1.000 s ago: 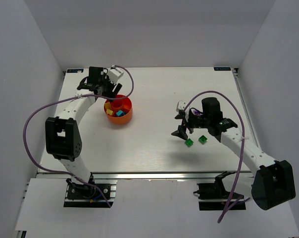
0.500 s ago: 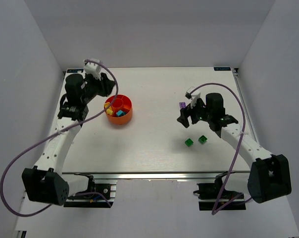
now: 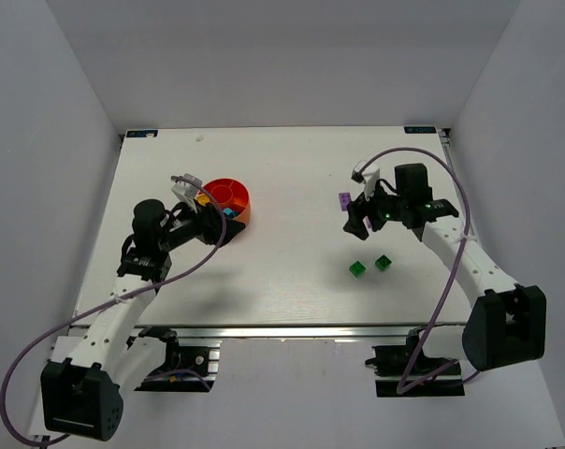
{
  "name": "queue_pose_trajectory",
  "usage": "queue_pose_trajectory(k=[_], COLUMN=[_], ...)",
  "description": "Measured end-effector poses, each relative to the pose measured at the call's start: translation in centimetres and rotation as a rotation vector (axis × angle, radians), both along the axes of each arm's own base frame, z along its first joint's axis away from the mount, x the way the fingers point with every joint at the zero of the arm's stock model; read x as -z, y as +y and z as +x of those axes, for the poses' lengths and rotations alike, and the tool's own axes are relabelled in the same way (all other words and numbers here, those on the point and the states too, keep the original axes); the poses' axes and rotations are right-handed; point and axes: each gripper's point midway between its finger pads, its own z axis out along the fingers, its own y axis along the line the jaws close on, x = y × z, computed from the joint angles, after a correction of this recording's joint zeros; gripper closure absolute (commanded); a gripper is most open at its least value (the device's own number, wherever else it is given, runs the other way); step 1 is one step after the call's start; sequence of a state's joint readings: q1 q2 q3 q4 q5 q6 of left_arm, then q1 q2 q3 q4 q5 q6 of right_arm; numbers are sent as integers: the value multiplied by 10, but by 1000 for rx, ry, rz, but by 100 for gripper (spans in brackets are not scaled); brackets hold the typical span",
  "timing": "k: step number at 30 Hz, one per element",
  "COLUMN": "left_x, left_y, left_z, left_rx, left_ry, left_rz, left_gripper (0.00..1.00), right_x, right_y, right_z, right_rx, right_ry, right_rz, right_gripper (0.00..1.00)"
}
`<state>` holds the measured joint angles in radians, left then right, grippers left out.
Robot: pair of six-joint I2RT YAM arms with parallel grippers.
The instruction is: Sort the legos into containers by color
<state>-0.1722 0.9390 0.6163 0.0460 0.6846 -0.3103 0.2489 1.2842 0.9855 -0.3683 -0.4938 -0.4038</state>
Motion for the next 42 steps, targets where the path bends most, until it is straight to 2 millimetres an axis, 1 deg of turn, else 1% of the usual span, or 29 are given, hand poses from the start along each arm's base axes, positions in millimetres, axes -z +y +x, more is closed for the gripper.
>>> queue_pose_trajectory(k=[2, 3, 4, 5, 6, 8, 10, 11, 12, 13, 15, 16, 19, 24, 26, 29, 30, 34, 42], left_x=[-9, -12, -14, -15, -16, -17, -17, -17, -17, -17, -17, -18, -21, -25, -25, -25, -25, -25, -23], left_y=[1, 1, 1, 1, 1, 2, 2, 2, 2, 3, 3, 3, 3, 3, 2, 2, 1, 0, -3], left_z=[-4, -5, -5, -6, -7, -7, -7, -8, -8, -8, -9, -9, -11, -13, -13, -14, -14, -16, -17], left_rx=[2, 2, 3, 3, 3, 2, 0, -1, -1, -1, 0, 0, 1, 8, 13, 20, 22, 32, 52], left_ry=[-37, -47, -56, -61, -60, -70, -72, -72, -71, -73, -75, -79, -94, -115, -115, -115, -115, -115, -109], left_rz=[-2, -3, -3, -4, -7, -3, 0, 1, 2, 4, 7, 8, 6, 8, 8, 8, 8, 6, 3], left_gripper=[24, 24, 34, 50, 56, 64, 64, 56, 49, 42, 31, 29, 27, 27, 26, 26, 26, 26, 26], right_x=[11, 19, 30, 39, 48, 63, 71, 73, 75, 76, 79, 81, 87, 100, 103, 104, 105, 110, 129], right_y=[-1, -2, -3, -5, -6, -11, -16, -18, -20, -23, -29, -33, -49, -79, -89, -99, -102, -106, -98], right_z=[-6, -8, -12, -15, -18, -26, -32, -34, -34, -34, -33, -35, -33, -31, -32, -32, -33, -37, -51], right_rx=[-36, -50, -63, -73, -79, -86, -79, -74, -67, -59, -37, -22, 52, 168, 197, 219, 220, 206, 117], right_ry=[32, 57, 91, 121, 151, 198, 228, 236, 237, 237, 230, 230, 225, 236, 241, 247, 252, 278, 368], right_rz=[-31, -47, -65, -81, -95, -125, -149, -159, -173, -183, -215, -230, -297, -400, -424, -445, -449, -458, -438], right_gripper=[24, 29, 32, 35, 42, 48, 49, 48, 43, 40, 34, 34, 32, 28, 28, 31, 33, 37, 35])
